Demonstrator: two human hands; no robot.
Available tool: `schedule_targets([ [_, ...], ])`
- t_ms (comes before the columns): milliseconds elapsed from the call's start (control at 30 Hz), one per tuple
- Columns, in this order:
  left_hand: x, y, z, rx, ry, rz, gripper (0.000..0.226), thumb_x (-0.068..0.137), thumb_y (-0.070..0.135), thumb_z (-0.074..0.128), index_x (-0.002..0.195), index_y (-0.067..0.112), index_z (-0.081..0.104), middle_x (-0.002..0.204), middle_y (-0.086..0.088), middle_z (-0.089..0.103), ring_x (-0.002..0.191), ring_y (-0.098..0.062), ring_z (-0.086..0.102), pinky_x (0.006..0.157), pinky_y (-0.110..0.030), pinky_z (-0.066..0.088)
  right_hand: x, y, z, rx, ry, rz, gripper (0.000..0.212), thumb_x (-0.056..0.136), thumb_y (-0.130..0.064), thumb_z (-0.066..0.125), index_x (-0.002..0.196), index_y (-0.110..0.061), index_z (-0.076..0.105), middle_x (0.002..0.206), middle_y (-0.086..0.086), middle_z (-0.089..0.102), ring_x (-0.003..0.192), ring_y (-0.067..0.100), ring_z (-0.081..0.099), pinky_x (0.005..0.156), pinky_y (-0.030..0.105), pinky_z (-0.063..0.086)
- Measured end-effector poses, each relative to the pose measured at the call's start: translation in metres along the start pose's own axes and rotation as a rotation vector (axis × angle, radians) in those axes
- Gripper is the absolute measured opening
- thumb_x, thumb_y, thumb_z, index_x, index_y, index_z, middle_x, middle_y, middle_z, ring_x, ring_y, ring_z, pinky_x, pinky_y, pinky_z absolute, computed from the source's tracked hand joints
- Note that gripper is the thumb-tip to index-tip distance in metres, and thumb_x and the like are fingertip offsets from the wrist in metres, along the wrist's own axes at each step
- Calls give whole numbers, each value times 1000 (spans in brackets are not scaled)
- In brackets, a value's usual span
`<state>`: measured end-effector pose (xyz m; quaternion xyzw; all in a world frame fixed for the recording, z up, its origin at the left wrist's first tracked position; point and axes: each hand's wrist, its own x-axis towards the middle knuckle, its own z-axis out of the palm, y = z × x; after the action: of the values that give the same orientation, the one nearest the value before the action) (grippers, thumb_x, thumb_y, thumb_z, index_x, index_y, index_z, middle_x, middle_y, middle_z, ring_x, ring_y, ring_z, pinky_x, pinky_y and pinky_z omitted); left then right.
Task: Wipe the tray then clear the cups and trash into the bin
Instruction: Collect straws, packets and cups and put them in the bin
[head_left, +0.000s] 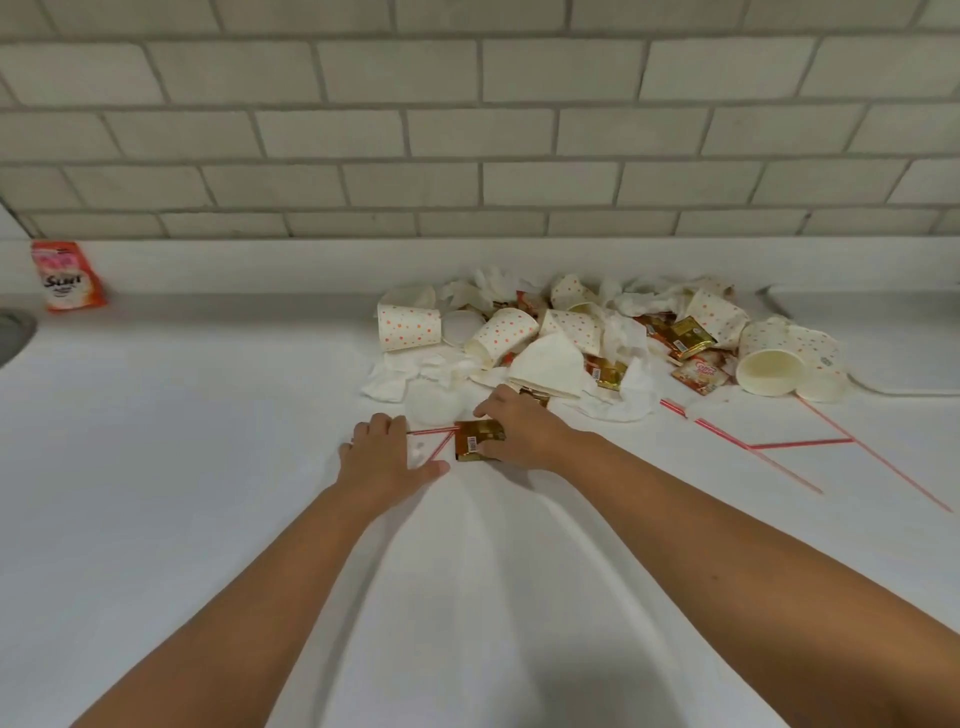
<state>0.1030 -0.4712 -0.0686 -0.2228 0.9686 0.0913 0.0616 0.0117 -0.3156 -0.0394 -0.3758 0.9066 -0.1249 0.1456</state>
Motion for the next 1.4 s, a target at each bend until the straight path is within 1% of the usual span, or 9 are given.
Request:
schedule_targets([
  [200,6,-1,10,-75,100,126,24,98,13,40,118,3,49,122,-13,47,112,-26,46,88,-28,38,11,-3,4,-63,-134,25,48,88,-32,60,127,-6,47,120,9,37,105,24,48,87,32,41],
  [400,15,7,6,-49,-24,93,12,95,14,42,84,11,45,78,-1,39,85,-18,46,70,-23,35,16,-4,-3,-101,-240,105,57,76,-42,74,115,-7,52,107,5,50,91,18,48,71,25,39],
  [567,20,18,4,60,-90,61,23,94,7,39,112,3,52,117,-11,53,101,-21,54,83,-25,44,21,1,-4,-12,-250,64,28,83,-37,68,89,-13,55,83,0,55,82,17,50,55,20,32],
  [733,23,22,3,81,-125,58,27,95,7,39,119,2,49,125,-14,47,111,-23,53,87,-26,44,25,15,-29,-40,-148,106,29,90,-37,59,75,-17,45,76,-3,44,82,18,46,56,22,31],
  [833,18,27,5,69,-64,73,27,97,7,36,122,2,44,127,-13,45,91,-16,51,75,-19,41,26,30,-31,-187,-153,133,27,87,-34,62,98,-10,54,111,8,46,97,22,45,77,30,41],
  [933,19,31,11,121,-2,80,27,98,5,34,123,2,42,127,-12,45,106,-18,50,85,-23,41,23,40,-23,-231,-156,136,54,86,-34,64,128,-8,44,131,11,37,116,27,40,94,35,39],
  [1167,17,37,9,115,-16,161,41,93,-10,31,131,3,39,128,-13,43,117,-24,46,93,-28,40,20,40,-18,-157,-162,138,57,84,-23,65,135,-16,39,130,11,35,117,29,42,96,40,41],
  [1300,22,37,4,-57,-25,80,28,97,4,34,121,-3,47,77,1,41,67,-7,41,59,-16,35,12,42,-24,-98,-229,131,69,82,-25,69,142,-21,35,130,9,34,119,28,46,91,34,43],
  [1400,18,42,-2,-91,-66,24,27,97,4,34,122,-1,45,115,-12,54,105,-22,56,83,-26,45,8,42,-22,-76,-229,145,66,79,-24,73,135,-14,39,130,10,39,113,27,52,77,29,46],
])
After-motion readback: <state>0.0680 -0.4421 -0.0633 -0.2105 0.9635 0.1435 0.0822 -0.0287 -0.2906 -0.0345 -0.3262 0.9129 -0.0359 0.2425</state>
